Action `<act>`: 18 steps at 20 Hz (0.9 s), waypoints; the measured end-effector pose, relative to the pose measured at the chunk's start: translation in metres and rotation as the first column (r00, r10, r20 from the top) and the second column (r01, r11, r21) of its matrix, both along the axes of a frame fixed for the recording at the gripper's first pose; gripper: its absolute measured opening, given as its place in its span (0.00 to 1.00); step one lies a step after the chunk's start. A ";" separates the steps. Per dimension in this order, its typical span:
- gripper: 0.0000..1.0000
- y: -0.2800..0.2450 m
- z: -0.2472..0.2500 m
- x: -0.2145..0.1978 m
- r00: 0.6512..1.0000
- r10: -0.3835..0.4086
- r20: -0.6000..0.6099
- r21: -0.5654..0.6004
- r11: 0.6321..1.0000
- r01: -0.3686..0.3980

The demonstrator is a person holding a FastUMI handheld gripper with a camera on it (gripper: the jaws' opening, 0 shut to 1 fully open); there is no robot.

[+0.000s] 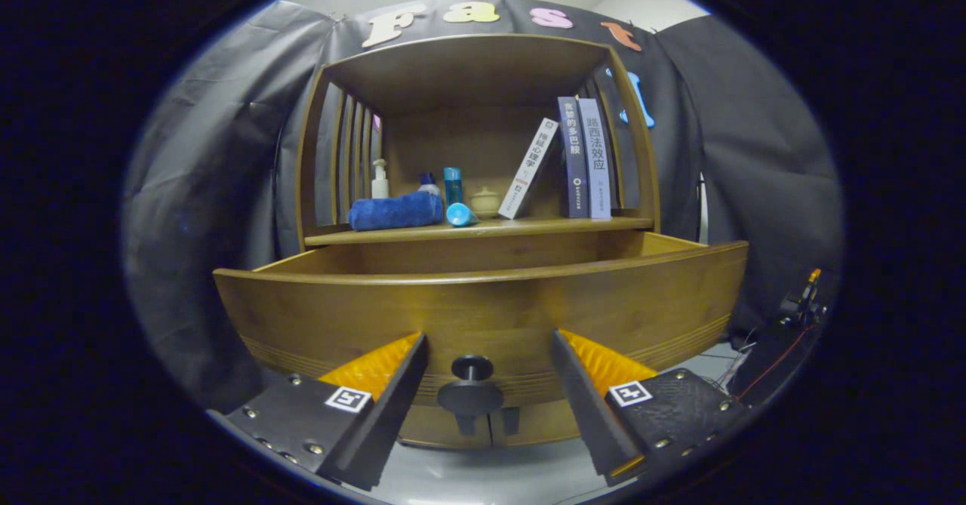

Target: Pull open the drawer, take out the items inside it, and place them on the countertop above the cabinet.

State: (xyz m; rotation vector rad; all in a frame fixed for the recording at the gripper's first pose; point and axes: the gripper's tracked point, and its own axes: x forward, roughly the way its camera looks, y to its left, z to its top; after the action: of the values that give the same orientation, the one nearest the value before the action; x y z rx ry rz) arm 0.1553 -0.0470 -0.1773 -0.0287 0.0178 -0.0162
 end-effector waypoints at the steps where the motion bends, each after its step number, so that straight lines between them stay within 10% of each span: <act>1: 0.99 -0.001 0.002 0.004 1.000 0.004 0.011 0.006 1.000 -0.004; 18: 0.99 0.008 0.010 0.105 0.982 0.011 0.187 -0.024 1.000 -0.006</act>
State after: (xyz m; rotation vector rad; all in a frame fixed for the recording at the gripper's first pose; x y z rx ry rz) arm 0.2604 -0.0390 -0.1670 -0.0502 -0.1710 -0.0104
